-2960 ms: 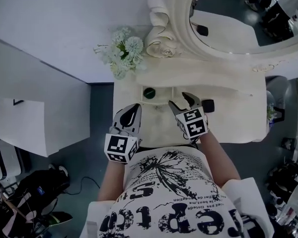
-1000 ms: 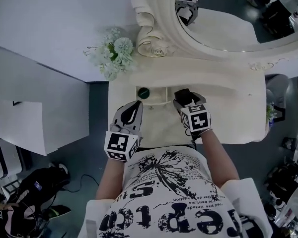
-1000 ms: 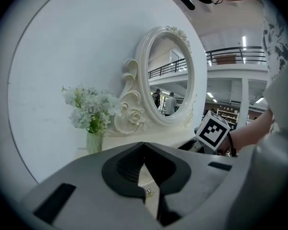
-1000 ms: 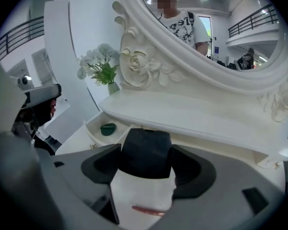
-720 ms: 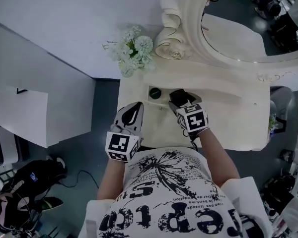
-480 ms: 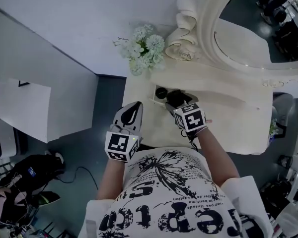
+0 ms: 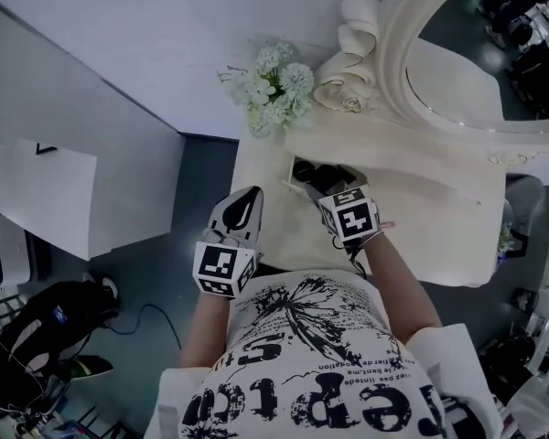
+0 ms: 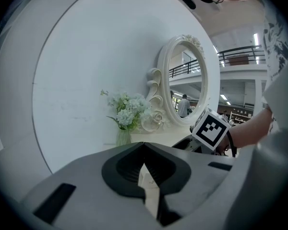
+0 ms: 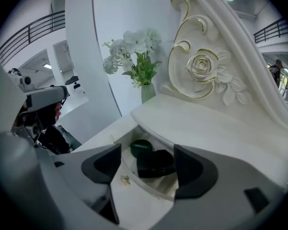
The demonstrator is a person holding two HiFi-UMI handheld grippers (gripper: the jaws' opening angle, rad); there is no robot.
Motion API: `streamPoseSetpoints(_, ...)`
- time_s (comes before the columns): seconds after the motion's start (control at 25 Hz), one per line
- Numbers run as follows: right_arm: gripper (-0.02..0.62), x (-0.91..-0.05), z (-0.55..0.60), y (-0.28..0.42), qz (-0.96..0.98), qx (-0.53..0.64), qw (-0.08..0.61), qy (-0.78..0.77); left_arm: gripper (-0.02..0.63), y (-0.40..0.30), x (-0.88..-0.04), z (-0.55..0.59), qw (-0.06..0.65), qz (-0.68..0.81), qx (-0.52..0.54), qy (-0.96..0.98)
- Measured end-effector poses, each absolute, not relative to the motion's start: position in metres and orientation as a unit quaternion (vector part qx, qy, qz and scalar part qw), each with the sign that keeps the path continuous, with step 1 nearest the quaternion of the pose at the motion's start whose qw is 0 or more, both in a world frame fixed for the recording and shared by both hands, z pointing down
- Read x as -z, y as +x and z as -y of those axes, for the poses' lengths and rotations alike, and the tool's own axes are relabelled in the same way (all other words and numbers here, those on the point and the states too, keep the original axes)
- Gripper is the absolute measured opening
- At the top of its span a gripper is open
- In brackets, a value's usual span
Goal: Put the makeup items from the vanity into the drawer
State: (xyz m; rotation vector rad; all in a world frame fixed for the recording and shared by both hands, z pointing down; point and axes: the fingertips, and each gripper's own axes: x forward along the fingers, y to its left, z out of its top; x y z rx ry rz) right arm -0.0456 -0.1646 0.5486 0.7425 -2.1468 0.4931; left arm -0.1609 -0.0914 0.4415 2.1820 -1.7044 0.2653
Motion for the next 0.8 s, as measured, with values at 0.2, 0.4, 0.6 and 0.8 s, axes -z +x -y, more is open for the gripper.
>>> streamPoseSetpoints(0.2, 0.329, -0.542, 0.164, -0.03, 0.844, -0.2, 0.386, 0.314, 0.02, -0.152, -0.438, 0.099, 0.173, 0.589, -0.094, 0.784)
streamPoseSetpoints(0.4, 0.328, -0.54, 0.167, 0.013, 0.827, -0.215, 0.376, 0.358, 0.02, -0.127, -0.44, 0.109, 0.169, 0.56, -0.096, 0.806)
streamPoseSetpoints(0.6, 0.328, -0.554, 0.156, 0.086, 0.78, -0.262, 0.374, 0.429, 0.02, -0.091, -0.444, 0.119, 0.168, 0.513, -0.102, 0.835)
streamPoseSetpoints(0.8, 0.328, -0.576, 0.127, 0.136, 0.732, -0.304, 0.384, 0.473, 0.02, -0.054, -0.448, 0.126, 0.166, 0.465, -0.113, 0.862)
